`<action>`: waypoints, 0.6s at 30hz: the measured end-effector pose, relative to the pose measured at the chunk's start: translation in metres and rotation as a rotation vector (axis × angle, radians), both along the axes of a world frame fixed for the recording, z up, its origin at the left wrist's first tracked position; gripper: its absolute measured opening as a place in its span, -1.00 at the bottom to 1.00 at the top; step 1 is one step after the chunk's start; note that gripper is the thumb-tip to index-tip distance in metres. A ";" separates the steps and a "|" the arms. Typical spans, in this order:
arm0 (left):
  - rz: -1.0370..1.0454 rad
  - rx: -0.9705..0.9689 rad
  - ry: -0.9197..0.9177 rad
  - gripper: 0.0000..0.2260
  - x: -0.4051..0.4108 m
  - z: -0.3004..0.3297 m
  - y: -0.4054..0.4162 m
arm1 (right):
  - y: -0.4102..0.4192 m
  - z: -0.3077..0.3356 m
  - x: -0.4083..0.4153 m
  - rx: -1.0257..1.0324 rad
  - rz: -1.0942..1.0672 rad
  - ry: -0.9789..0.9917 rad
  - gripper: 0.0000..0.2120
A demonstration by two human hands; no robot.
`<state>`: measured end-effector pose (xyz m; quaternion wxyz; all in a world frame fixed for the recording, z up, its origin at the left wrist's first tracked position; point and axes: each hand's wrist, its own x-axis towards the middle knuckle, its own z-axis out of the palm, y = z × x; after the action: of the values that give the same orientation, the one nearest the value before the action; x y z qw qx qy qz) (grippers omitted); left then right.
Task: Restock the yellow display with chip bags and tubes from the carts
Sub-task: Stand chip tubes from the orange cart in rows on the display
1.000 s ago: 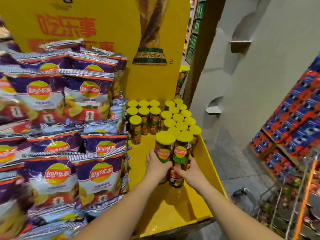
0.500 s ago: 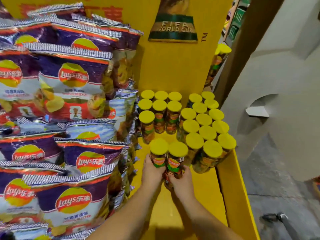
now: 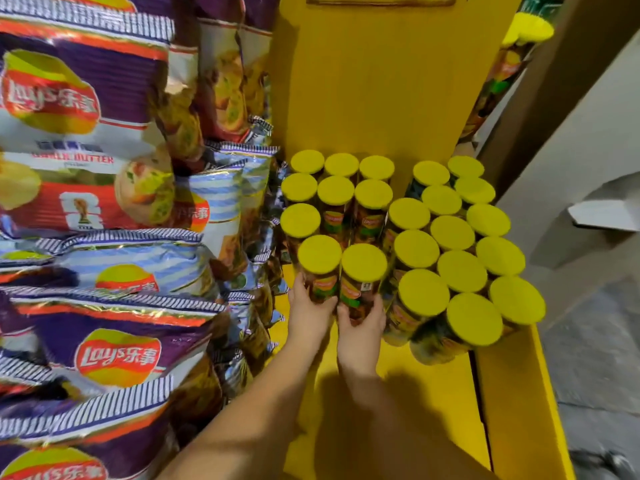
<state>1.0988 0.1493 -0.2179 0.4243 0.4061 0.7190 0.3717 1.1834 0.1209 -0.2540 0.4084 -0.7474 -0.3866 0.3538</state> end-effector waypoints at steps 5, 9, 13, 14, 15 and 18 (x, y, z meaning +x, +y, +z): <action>0.001 -0.115 -0.012 -0.36 -0.001 -0.012 0.000 | 0.007 -0.006 -0.011 -0.127 -0.085 -0.071 -0.23; -0.006 -0.159 -0.053 -0.34 -0.006 -0.019 0.003 | 0.000 -0.008 -0.022 -0.119 -0.128 0.076 -0.24; -0.021 -0.137 -0.135 -0.39 -0.005 -0.023 0.008 | 0.007 -0.002 -0.019 -0.149 -0.158 0.183 -0.28; -0.025 -0.140 -0.144 -0.40 -0.003 -0.025 0.010 | 0.009 -0.001 -0.017 -0.157 -0.162 0.186 -0.28; -0.020 -0.140 -0.151 -0.41 -0.002 -0.026 0.013 | 0.013 0.002 -0.015 -0.161 -0.167 0.189 -0.29; -0.013 -0.129 -0.164 -0.41 0.005 -0.029 0.021 | 0.026 0.005 -0.012 -0.179 -0.186 0.153 -0.27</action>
<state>1.1038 0.1706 -0.2466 0.5094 0.3507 0.7017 0.3538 1.1716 0.1472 -0.2489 0.3995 -0.7841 -0.2504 0.4036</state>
